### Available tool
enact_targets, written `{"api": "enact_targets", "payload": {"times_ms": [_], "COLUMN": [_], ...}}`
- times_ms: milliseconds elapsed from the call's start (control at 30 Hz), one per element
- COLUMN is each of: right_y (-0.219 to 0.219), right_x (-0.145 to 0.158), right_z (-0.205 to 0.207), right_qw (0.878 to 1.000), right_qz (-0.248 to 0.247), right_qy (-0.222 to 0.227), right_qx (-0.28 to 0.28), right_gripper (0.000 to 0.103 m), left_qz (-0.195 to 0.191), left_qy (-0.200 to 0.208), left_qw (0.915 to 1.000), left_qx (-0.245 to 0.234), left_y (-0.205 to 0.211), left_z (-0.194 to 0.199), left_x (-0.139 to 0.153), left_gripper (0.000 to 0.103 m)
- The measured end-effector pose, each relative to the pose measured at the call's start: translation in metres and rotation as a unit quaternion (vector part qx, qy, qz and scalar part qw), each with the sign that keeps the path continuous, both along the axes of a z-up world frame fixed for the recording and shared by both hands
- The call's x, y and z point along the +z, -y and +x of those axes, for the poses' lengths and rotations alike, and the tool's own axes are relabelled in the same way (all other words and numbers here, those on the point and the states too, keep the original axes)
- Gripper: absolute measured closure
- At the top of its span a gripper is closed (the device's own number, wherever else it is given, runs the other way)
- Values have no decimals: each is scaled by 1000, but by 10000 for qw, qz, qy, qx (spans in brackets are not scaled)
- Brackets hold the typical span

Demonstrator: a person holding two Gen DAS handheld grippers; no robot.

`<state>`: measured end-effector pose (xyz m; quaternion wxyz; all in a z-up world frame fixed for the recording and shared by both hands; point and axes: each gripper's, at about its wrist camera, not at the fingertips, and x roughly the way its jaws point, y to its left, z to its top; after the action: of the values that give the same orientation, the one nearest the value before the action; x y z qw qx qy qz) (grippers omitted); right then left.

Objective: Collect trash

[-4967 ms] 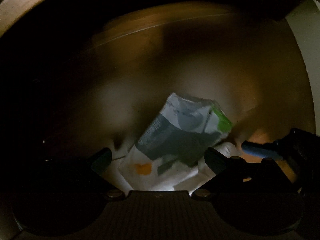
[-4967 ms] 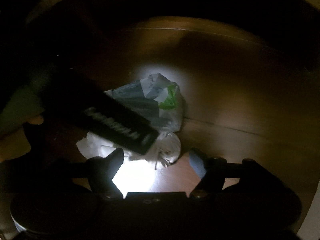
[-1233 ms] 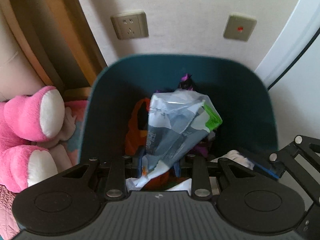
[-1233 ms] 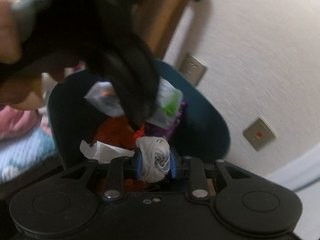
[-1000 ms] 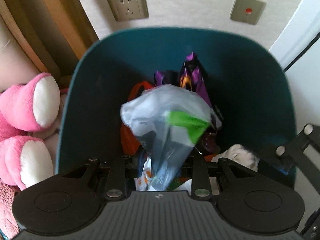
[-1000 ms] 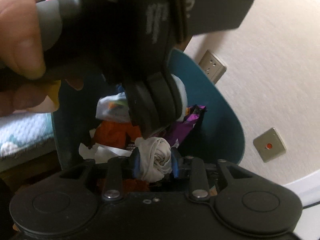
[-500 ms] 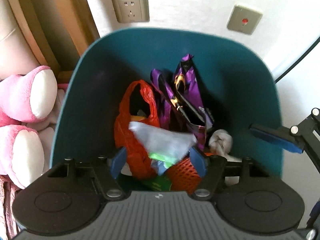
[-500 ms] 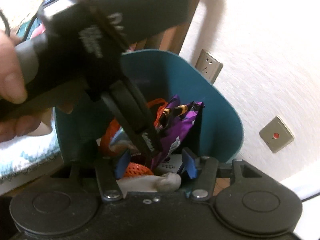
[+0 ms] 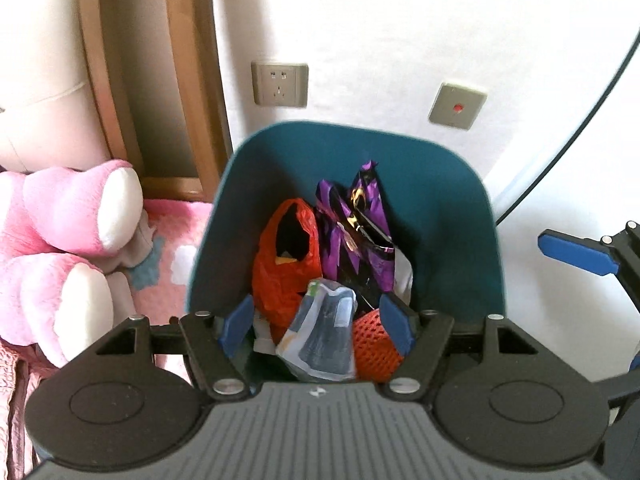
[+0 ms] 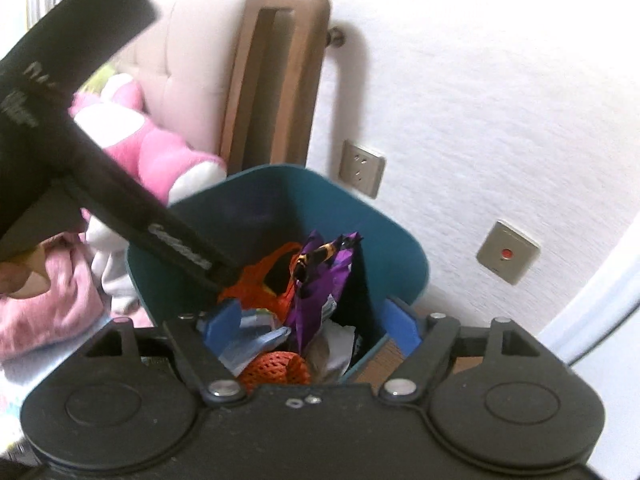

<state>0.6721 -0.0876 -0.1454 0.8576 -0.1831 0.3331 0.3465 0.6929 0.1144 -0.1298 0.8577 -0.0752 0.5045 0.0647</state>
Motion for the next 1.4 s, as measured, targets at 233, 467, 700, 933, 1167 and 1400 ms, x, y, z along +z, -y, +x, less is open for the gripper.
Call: {"api": "enact_targets", "payload": {"times_ms": [233,467,700,933,1167,1400], "right_y": [13,21,29,26,22,18], "right_x": [19,39,67,87,95,98], "right_z": [-22,-55,-102,-138,-163,-183], "right_qw": [9975,9866,9701,9616,9563,9507], "right_qz": [476,1286,2058,2234,2220,2228], "right_qy": [96,-82,101,402,640,614], "right_qx": [-513,-1003,-1282,-1540,-1791,-2069], "right_gripper": [14,8,0,0,0,0], "left_qz": [-24,54,-114,-382,-298,-115], "left_qy": [607,1217,1578,1939,2066,2231], "left_qw": [9980,9914,9863,9792,9764,9723], "left_qx": [-185,-471,-476,-471,-552,-693], "left_y": [-9,-11,-23,-38,-43,-40], "left_z": [-43,-100,-149,-187,-208,-226], "left_x": [34,69,91,101,105,110], "left_gripper": [34,22,20,0,0,0]}}
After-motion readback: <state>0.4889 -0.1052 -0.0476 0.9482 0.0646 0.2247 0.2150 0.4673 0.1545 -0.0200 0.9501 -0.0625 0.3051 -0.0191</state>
